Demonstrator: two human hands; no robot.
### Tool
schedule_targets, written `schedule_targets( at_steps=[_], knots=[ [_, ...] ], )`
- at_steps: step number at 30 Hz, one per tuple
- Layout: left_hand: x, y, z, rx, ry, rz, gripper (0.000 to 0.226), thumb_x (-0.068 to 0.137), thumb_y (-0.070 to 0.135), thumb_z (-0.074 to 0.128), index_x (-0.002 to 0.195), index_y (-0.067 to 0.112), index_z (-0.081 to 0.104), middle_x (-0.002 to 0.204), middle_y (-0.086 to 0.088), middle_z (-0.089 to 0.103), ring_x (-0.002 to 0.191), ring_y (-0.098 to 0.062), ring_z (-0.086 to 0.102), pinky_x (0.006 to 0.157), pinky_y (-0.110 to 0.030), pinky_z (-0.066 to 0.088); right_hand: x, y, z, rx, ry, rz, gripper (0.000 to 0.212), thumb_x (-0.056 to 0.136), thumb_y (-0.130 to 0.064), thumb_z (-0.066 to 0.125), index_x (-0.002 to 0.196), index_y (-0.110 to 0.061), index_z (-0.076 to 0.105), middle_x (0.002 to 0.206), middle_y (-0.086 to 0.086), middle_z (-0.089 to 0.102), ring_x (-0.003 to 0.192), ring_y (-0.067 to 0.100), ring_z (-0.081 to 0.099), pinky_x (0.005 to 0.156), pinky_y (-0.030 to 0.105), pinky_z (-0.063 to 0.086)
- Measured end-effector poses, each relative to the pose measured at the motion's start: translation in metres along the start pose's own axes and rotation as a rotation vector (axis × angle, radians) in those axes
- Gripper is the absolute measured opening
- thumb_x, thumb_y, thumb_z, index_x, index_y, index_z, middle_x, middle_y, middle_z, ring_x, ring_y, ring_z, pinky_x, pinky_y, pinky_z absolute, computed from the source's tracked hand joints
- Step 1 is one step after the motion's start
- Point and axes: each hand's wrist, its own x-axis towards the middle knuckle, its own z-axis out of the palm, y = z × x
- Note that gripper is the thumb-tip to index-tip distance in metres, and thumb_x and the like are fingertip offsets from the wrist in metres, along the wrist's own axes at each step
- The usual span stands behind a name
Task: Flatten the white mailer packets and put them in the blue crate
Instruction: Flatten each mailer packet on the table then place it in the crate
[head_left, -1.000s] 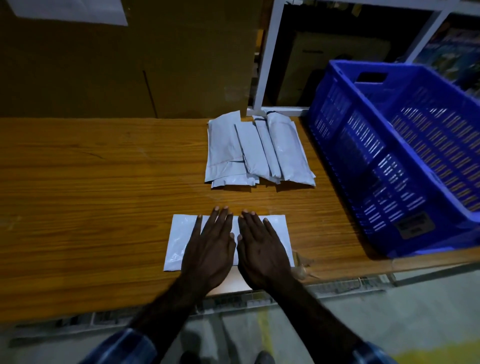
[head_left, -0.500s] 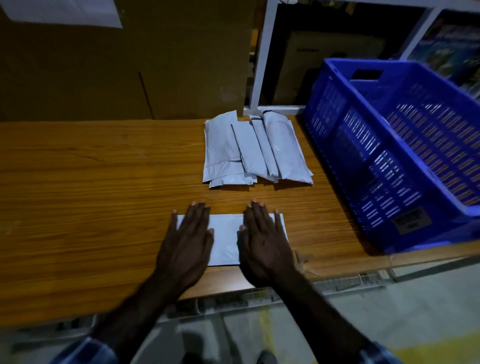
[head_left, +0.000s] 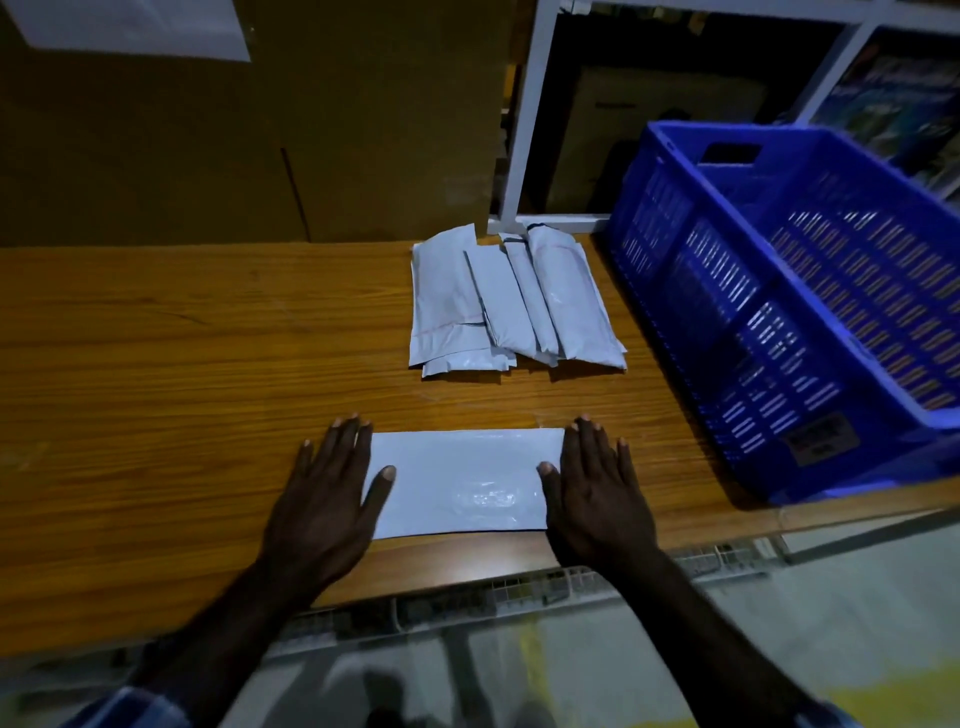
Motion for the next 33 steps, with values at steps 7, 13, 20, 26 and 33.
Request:
schedule_targets(
  at_steps=[7,13,20,26,33],
  knots=[
    [-0.024,0.017,-0.001,0.006,-0.002,0.423,0.072,0.099,0.06,0.031,0.154,0.015,0.024,0.162,-0.002,0.018,0.15,-0.016,0.011,0.119,-0.037,0.01,-0.024,-0.018,0.008,0.084,0.092,-0.412,0.058,0.095,-0.031,0.048,0.145,-0.002,0.043,0.15,0.017,0.044,0.139,0.031,0.042,0.108,0.049,0.041],
    [-0.009,0.003,-0.002,0.005,0.083,0.476,0.059,0.09,0.03,0.059,0.144,0.01,0.045,0.149,-0.011,0.043,0.137,-0.026,0.042,0.113,-0.04,0.029,0.0,-0.035,0.002,0.021,0.241,-0.449,0.042,0.098,-0.021,0.046,0.131,0.001,0.06,0.128,0.019,0.064,0.118,0.034,0.061,0.1,0.046,0.05],
    [0.014,-0.006,-0.036,-0.125,0.227,0.503,0.075,0.058,-0.014,0.072,0.128,0.01,0.063,0.127,-0.009,0.065,0.114,-0.026,0.064,0.097,-0.035,0.049,0.015,-0.042,-0.05,-0.078,0.227,-0.359,0.043,0.082,-0.027,0.062,0.119,-0.005,0.066,0.109,0.012,0.071,0.095,0.03,0.068,0.074,0.036,0.057],
    [0.046,0.015,-0.09,-0.189,0.304,0.567,0.048,0.075,0.002,0.056,0.121,0.01,0.067,0.12,-0.009,0.068,0.106,-0.023,0.067,0.097,-0.02,0.042,0.024,-0.038,-0.11,-0.127,0.335,-0.324,0.055,0.063,0.003,0.08,0.117,-0.003,0.068,0.109,0.019,0.071,0.093,0.035,0.069,0.067,0.042,0.057],
    [0.09,0.092,-0.156,-0.14,0.402,0.722,0.048,0.071,-0.013,0.072,0.114,0.007,0.071,0.107,-0.012,0.073,0.092,-0.027,0.072,0.077,-0.039,0.059,0.023,0.001,-0.183,-0.168,0.546,-0.309,0.045,0.075,0.006,0.071,0.119,-0.003,0.066,0.111,0.017,0.07,0.094,0.036,0.067,0.066,0.043,0.058]
  ],
)
